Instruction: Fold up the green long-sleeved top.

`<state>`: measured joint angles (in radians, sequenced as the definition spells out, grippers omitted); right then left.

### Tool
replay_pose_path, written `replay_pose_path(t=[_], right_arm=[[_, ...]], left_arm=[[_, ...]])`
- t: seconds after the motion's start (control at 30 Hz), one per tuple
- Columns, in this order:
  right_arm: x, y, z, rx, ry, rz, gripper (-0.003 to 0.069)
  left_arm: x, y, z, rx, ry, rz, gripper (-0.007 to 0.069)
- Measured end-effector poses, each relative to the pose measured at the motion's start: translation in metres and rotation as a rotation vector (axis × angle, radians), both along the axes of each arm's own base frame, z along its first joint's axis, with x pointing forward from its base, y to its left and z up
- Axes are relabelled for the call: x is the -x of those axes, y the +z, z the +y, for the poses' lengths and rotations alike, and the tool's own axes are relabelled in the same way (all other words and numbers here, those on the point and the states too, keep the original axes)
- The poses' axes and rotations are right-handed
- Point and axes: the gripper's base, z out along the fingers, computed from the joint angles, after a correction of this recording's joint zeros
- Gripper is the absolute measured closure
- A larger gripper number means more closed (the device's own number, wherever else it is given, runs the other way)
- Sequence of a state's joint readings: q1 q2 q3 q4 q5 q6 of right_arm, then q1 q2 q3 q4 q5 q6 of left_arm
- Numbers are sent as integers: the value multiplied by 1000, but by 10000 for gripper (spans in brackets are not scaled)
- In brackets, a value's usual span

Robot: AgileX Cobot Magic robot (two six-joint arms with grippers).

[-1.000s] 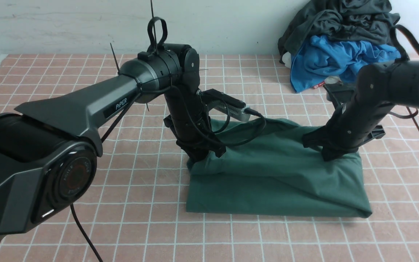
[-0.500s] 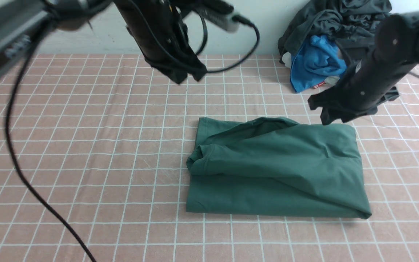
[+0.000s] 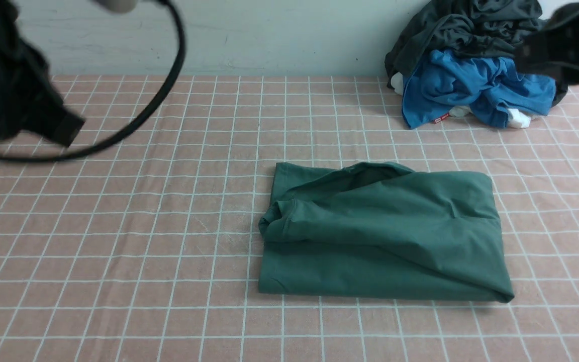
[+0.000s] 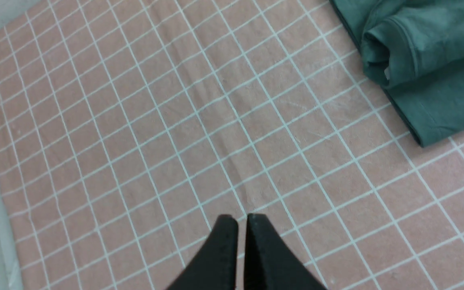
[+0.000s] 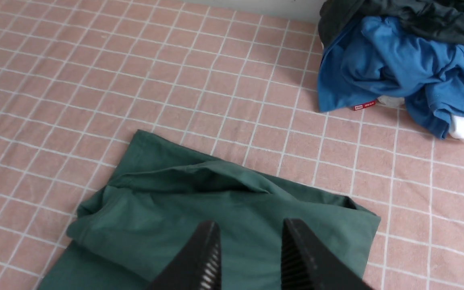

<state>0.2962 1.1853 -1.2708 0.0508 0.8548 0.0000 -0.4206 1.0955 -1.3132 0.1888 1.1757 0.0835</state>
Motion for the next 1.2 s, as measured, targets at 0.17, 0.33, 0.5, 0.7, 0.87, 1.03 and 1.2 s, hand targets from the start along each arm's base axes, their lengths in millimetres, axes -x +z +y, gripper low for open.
replay_pose_path(t=[0.17,0.33,0.5,0.7,0.87,1.03,1.2], right_arm=[[48,-10,-14,-41,-2,-96,600],[81,-20,-24,-71,-4,-189,662],[121,-31,-37,-144,-9,-376,672],[151,-32,-47,-229,-18,-622,673],[166,-27,-52,-268,-22,-746,673],[172,-24,-54,-277,-22,-775,673],[178,-23,-56,-285,-21,-802,673]], left_arm=[[61,-48,27,97,49,-85,611],[110,-80,48,190,56,-216,611],[152,-111,66,303,57,-398,611],[170,-130,74,349,58,-477,611],[171,-130,74,356,55,-490,611],[171,-130,74,356,55,-491,611],[171,-130,74,356,55,-491,611]])
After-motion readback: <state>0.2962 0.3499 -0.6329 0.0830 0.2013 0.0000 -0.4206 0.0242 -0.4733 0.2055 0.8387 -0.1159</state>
